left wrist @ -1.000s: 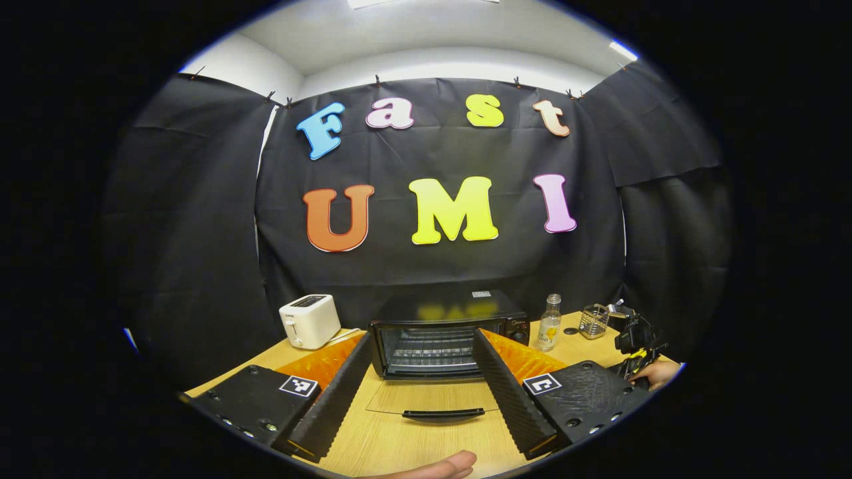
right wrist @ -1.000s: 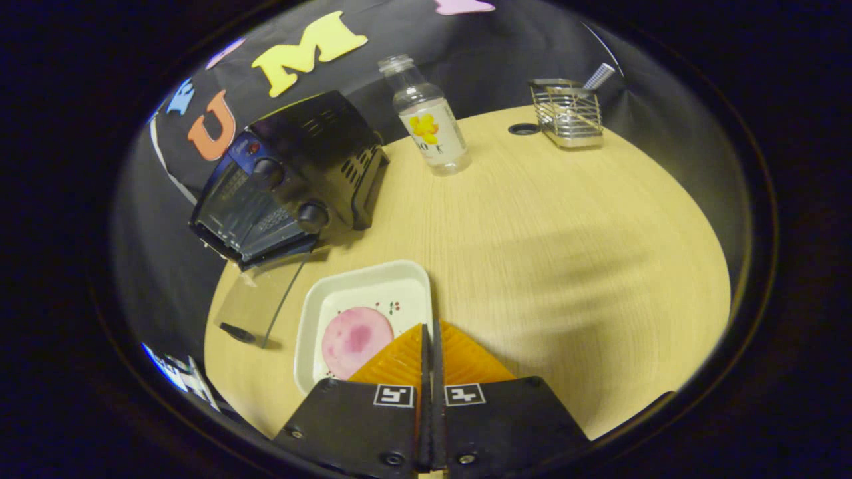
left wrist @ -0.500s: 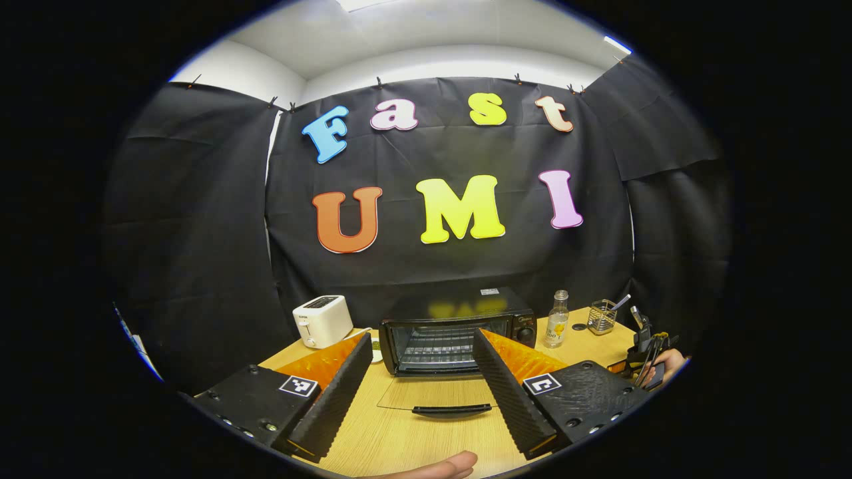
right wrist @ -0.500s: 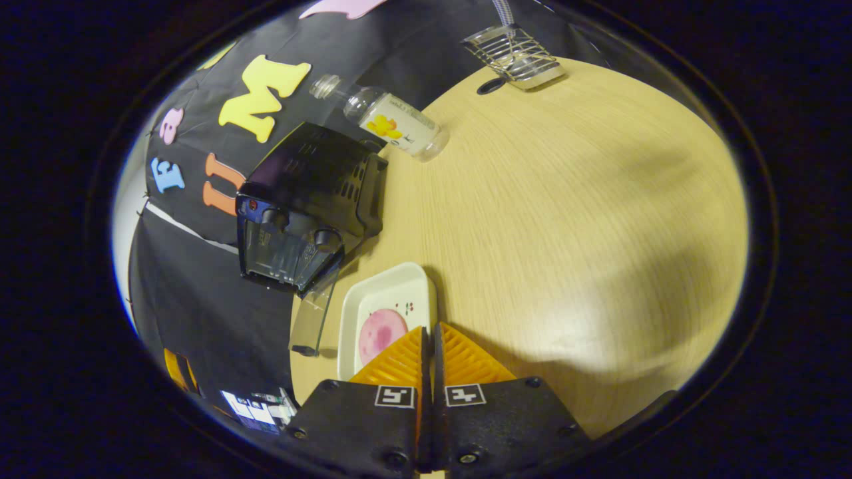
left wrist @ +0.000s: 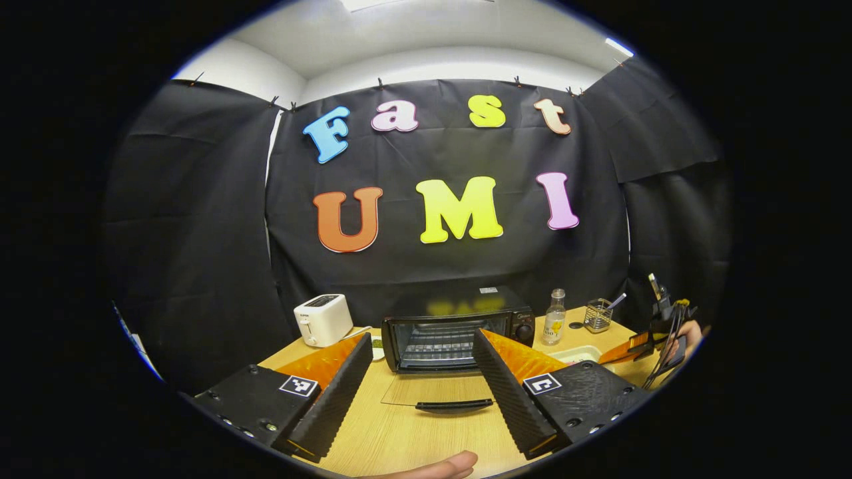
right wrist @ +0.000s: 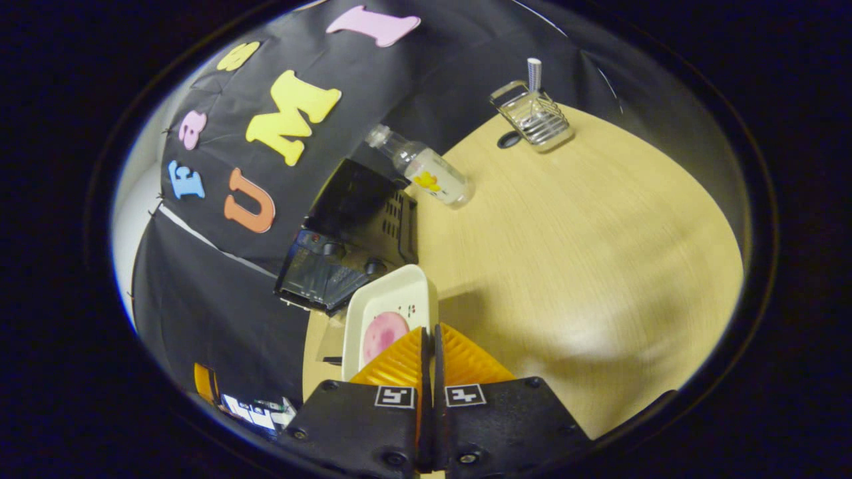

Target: Open the electric oven with the left hand, put the food in, and close the electric oven.

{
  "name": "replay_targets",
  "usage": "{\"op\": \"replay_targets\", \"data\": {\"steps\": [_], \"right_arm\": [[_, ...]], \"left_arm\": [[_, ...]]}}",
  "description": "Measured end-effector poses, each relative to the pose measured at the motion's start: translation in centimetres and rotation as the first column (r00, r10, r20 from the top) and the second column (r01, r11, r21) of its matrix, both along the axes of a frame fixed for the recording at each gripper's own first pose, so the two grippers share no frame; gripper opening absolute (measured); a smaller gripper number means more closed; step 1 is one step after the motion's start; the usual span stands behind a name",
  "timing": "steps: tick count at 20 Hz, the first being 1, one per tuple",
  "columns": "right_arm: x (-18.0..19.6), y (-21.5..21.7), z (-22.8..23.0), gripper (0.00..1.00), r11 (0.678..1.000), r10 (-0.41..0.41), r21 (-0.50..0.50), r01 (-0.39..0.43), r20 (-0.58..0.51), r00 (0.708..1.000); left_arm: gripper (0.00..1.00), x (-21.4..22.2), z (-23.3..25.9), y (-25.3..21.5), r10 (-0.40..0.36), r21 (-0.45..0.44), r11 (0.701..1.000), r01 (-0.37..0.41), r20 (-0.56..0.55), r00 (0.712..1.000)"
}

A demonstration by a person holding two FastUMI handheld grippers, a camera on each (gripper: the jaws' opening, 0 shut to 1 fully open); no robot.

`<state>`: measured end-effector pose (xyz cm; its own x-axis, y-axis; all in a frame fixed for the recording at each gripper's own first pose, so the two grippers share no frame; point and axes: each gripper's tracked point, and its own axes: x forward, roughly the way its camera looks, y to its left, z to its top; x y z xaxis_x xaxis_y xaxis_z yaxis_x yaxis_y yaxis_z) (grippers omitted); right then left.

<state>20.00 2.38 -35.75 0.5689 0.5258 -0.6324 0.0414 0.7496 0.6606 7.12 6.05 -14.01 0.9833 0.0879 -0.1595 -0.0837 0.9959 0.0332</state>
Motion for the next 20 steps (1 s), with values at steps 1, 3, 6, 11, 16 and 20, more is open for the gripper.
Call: {"op": "replay_targets", "data": {"steps": [1, 3, 6, 11, 16, 20], "right_arm": [[-0.2, 0.6, 1.1, 0.04, 1.000, 0.003, -0.003, -0.003, 0.015, 1.000], [-0.5, 1.5, 3.2, 0.04, 1.000, -0.005, -0.014, 0.006, 0.040, 0.999], [-0.8, 3.7, 5.5, 0.00, 1.000, -0.005, -0.020, 0.007, 0.066, 0.998], [-1.6, 9.4, 6.4, 0.01, 0.999, 0.035, -0.001, -0.035, 0.054, 0.998], [-1.4, 15.7, 4.3, 0.04, 0.995, 0.087, -0.044, -0.086, 0.034, 0.996], [-0.4, 20.5, 2.5, 0.00, 0.997, 0.058, -0.058, -0.056, 0.031, 0.998]], "left_arm": [[0.96, -0.3, 0.0, 0.6, 0.003, -0.002, 1.000, -0.003, 0.004, 1.000], [0.96, -0.9, -0.2, 1.9, 0.011, -0.004, 1.000, -0.011, 0.010, 1.000], [0.96, -1.9, -0.9, 4.1, 0.030, -0.012, 0.999, -0.030, 0.005, 1.000], [0.96, -3.6, -1.9, 7.5, 0.060, -0.038, 0.998, -0.060, 0.006, 0.998], [0.96, -4.6, -3.7, 10.1, 0.088, -0.028, 0.996, -0.088, -0.007, 0.996], [0.96, -4.9, -5.0, 11.6, 0.105, -0.050, 0.993, -0.106, -0.025, 0.994]]}}
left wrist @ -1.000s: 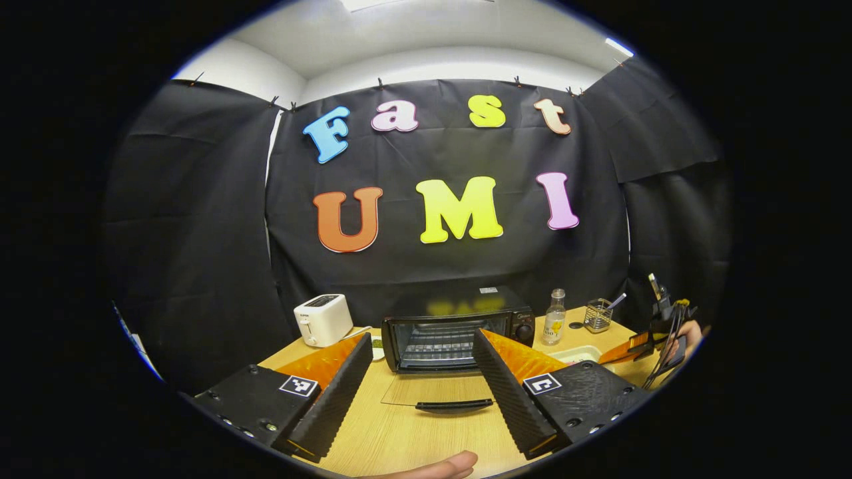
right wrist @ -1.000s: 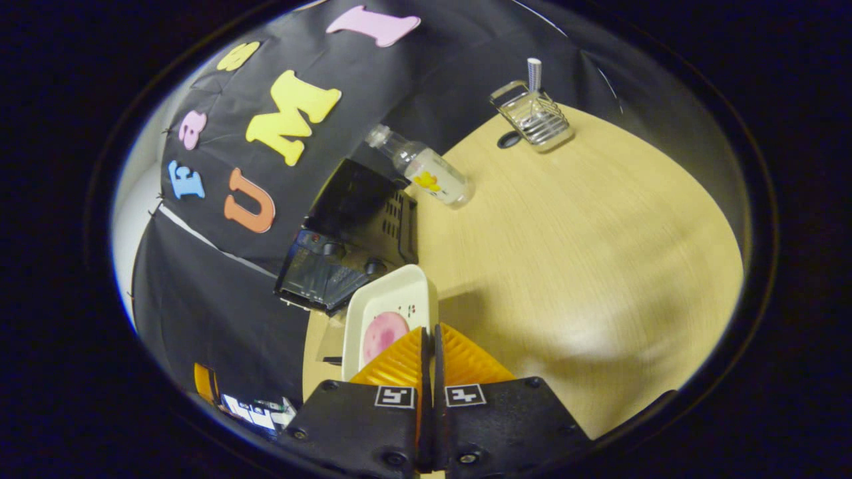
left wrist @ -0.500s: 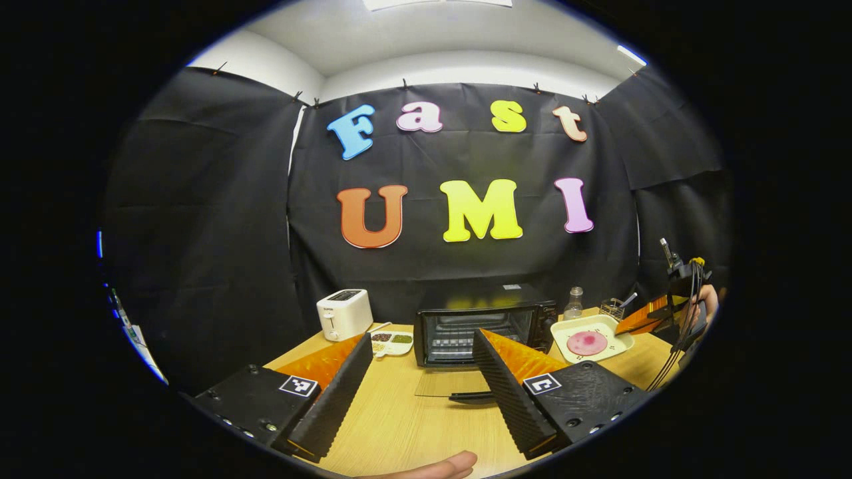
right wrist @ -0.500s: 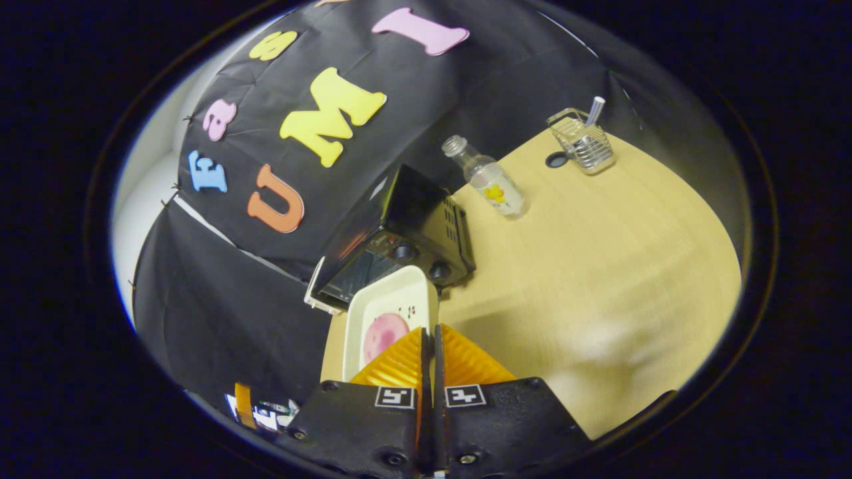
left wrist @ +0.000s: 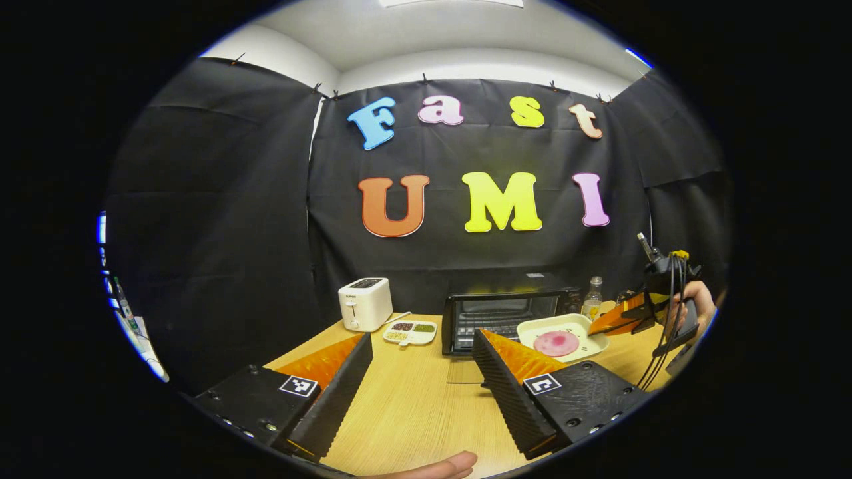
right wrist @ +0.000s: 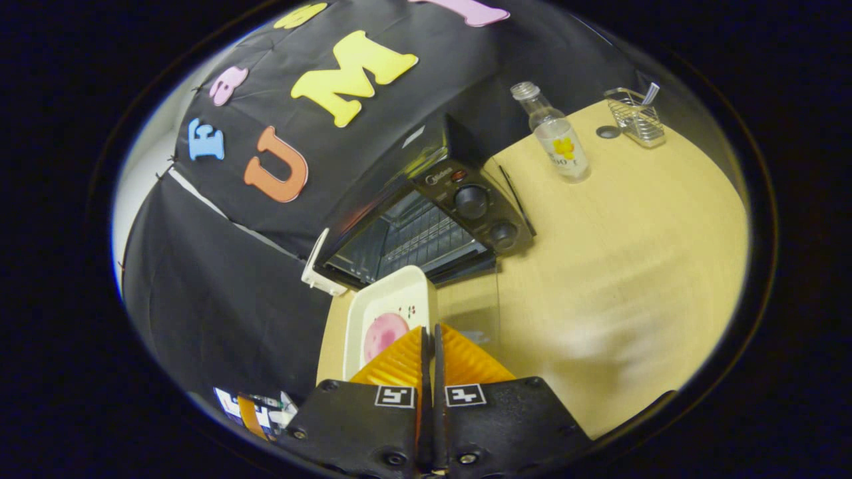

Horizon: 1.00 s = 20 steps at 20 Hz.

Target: Open the electric oven with the left hand, put the food in, and close the electric oven.

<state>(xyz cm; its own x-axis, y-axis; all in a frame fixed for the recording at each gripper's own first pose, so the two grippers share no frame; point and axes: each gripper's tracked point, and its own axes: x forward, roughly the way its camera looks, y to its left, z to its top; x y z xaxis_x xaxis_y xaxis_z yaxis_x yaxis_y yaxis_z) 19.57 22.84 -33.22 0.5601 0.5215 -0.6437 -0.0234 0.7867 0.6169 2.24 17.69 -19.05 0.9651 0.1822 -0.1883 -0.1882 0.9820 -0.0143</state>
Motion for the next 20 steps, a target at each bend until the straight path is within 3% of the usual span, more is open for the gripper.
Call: {"op": "replay_targets", "data": {"steps": [4, 5, 11, 14, 20], "right_arm": [[2.4, 4.1, -1.6, 0.04, 0.996, -0.090, 0.017, 0.090, 0.015, 0.996], [3.1, 5.1, -1.8, 0.04, 0.993, -0.111, 0.027, 0.111, 0.025, 0.993], [7.9, 9.2, -4.4, 0.00, 0.969, -0.248, 0.029, 0.246, 0.086, 0.965], [10.5, 9.1, -5.3, 0.04, 0.939, -0.343, 0.009, 0.345, 0.144, 0.928], [14.5, 8.4, -6.7, 0.01, 0.830, -0.549, 0.022, 0.557, 0.203, 0.811]], "left_arm": [[1.00, -0.5, -1.8, 0.9, 0.004, -0.011, 1.000, -0.005, -0.026, 1.000], [0.96, -0.4, -2.2, 1.1, 0.005, -0.003, 1.000, -0.005, -0.029, 1.000], [0.96, -0.3, -3.6, 1.8, 0.005, 0.023, 1.000, -0.005, -0.040, 0.999], [0.96, -0.3, -4.2, 2.3, 0.006, -0.001, 1.000, -0.006, -0.045, 0.999], [0.96, 0.0, -5.7, 3.2, 0.011, -0.014, 1.000, -0.012, -0.056, 0.998]]}}
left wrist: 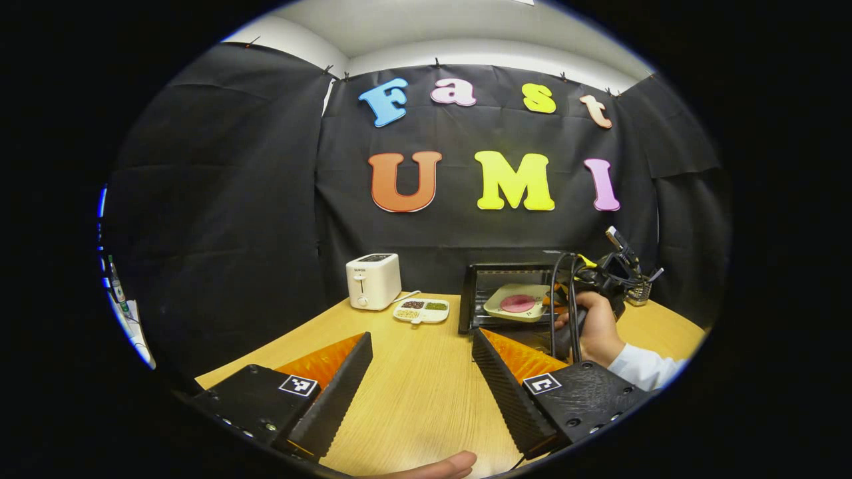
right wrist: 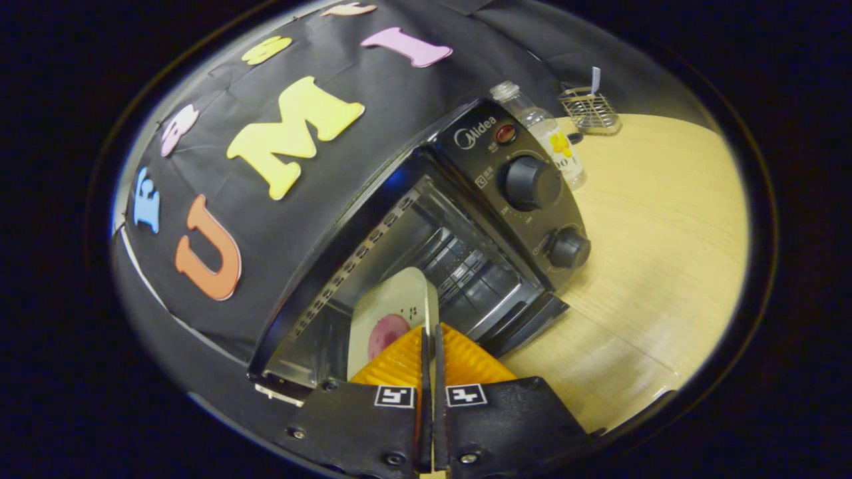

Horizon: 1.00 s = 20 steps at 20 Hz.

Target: Open the electric oven with the left hand, put the food in, and close the electric oven.

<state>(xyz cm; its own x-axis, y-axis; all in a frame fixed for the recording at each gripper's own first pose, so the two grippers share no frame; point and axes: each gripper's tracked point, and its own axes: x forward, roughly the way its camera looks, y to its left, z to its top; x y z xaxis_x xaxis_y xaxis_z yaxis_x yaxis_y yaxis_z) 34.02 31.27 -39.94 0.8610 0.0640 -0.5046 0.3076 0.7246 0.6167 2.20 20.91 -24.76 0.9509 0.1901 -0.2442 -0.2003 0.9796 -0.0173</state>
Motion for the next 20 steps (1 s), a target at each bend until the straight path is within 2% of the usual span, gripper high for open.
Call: {"op": "replay_targets", "data": {"steps": [1, 5, 8, 10, 11, 12, 13, 14, 16, 20], "right_arm": [[0.6, 0.2, -0.2, 0.05, 1.000, -0.024, 0.004, 0.024, 0.007, 1.000], [2.7, 1.4, -0.7, 0.05, 0.998, -0.064, -0.023, 0.065, 0.040, 0.997], [3.9, 1.1, -0.3, 0.02, 0.991, -0.057, -0.118, 0.068, 0.091, 0.994], [4.1, 0.8, 0.0, 0.07, 0.983, -0.051, -0.172, 0.070, 0.116, 0.992], [4.4, 0.5, -0.6, 0.03, 0.975, -0.052, -0.212, 0.073, 0.104, 0.993], [3.8, 0.0, -0.7, 0.06, 0.968, -0.050, -0.240, 0.073, 0.098, 0.994], [4.0, 0.1, -0.6, 0.09, 0.968, -0.029, -0.246, 0.056, 0.113, 0.993], [3.6, 0.6, 0.1, 0.18, 0.967, 0.003, -0.254, 0.033, 0.138, 0.990], [3.1, 0.2, 1.1, 0.41, 0.952, 0.033, -0.306, 0.025, 0.183, 0.983], [0.2, -0.7, 2.5, 0.67, 0.922, 0.073, -0.387, 0.015, 0.212, 0.975]], "left_arm": [[0.96, 0.0, -0.1, 0.1, 0.006, 0.002, 1.000, -0.006, 0.001, 1.000], [0.96, -0.3, -0.6, 0.4, 0.009, -0.011, 1.000, -0.009, -0.003, 1.000], [0.96, -0.2, -1.2, 0.9, 0.028, -0.009, 1.000, -0.028, -0.012, 1.000], [0.96, 0.1, -1.4, 0.7, 0.032, -0.019, 0.999, -0.032, -0.023, 0.999], [0.96, 0.2, -1.7, 0.6, 0.033, -0.024, 0.999, -0.034, -0.030, 0.999], [0.95, 0.3, -1.8, 0.5, 0.032, -0.025, 0.999, -0.033, -0.034, 0.999], [0.96, 0.3, -1.8, 0.2, 0.029, -0.024, 0.999, -0.030, -0.039, 0.999], [0.96, 0.4, -1.8, 0.1, 0.028, -0.019, 0.999, -0.029, -0.043, 0.999], [0.96, 0.3, -1.5, 0.0, 0.029, -0.012, 0.999, -0.030, -0.045, 0.999], [0.96, 0.0, -0.9, -0.3, 0.042, -0.014, 0.999, -0.043, -0.054, 0.998]]}}
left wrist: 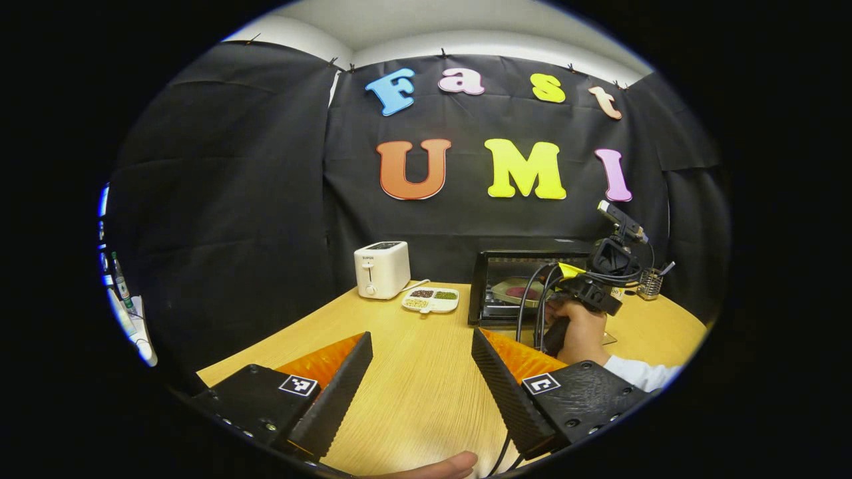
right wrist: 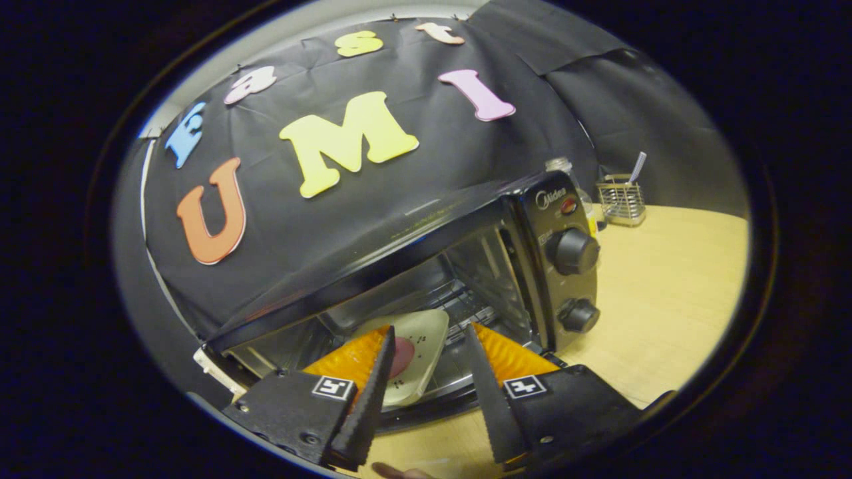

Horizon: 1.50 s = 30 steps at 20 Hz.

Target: Open the electric oven with the left hand, put the food in, and close the electric oven.

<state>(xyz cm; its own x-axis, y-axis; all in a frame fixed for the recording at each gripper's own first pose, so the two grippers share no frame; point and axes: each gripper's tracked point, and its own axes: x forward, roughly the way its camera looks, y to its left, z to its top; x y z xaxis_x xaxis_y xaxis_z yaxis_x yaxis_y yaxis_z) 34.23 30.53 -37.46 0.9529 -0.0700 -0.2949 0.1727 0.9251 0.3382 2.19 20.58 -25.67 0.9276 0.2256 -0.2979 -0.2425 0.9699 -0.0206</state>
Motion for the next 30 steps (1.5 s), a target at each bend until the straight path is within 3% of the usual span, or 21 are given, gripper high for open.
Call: {"op": "replay_targets", "data": {"steps": [2, 4, 9, 15, 18, 23, 30], "right_arm": [[-1.7, -0.3, 0.5, 0.82, 0.999, 0.020, -0.034, -0.020, 0.008, 1.000], [-3.6, -1.1, 0.8, 0.91, 0.997, 0.028, -0.075, -0.027, 0.009, 1.000], [-9.1, -2.8, 1.7, 0.92, 0.990, 0.097, -0.100, -0.098, -0.011, 0.995], [-14.1, -6.0, 6.1, 0.92, 0.970, 0.205, -0.140, -0.200, 0.022, 0.979], [-16.2, -7.9, 9.7, 0.95, 0.960, 0.248, -0.150, -0.238, 0.053, 0.967], [-18.7, -12.7, 16.9, 0.91, 0.935, 0.281, -0.261, -0.239, 0.138, 0.950], [-20.1, -18.6, 21.6, 0.94, 0.914, 0.233, -0.384, -0.135, 0.222, 0.947]], "left_arm": [[0.95, -0.1, 0.4, 0.1, 0.014, -0.002, 1.000, -0.014, -0.006, 1.000], [0.96, -0.3, 0.7, -0.2, 0.010, -0.003, 1.000, -0.010, -0.013, 1.000], [0.96, -0.1, 0.9, 1.0, 0.051, 0.003, 0.999, -0.051, -0.027, 0.998], [0.96, 1.8, -2.0, -1.1, 0.024, -0.019, 0.999, -0.026, -0.111, 0.994], [0.96, 3.1, -3.3, -3.5, -0.020, -0.030, 0.999, 0.017, -0.133, 0.991], [0.96, 5.4, -7.3, -8.3, -0.121, -0.088, 0.991, 0.105, -0.201, 0.972], [0.96, 7.4, -12.6, -15.3, -0.269, -0.166, 0.960, 0.227, -0.304, 0.914]]}}
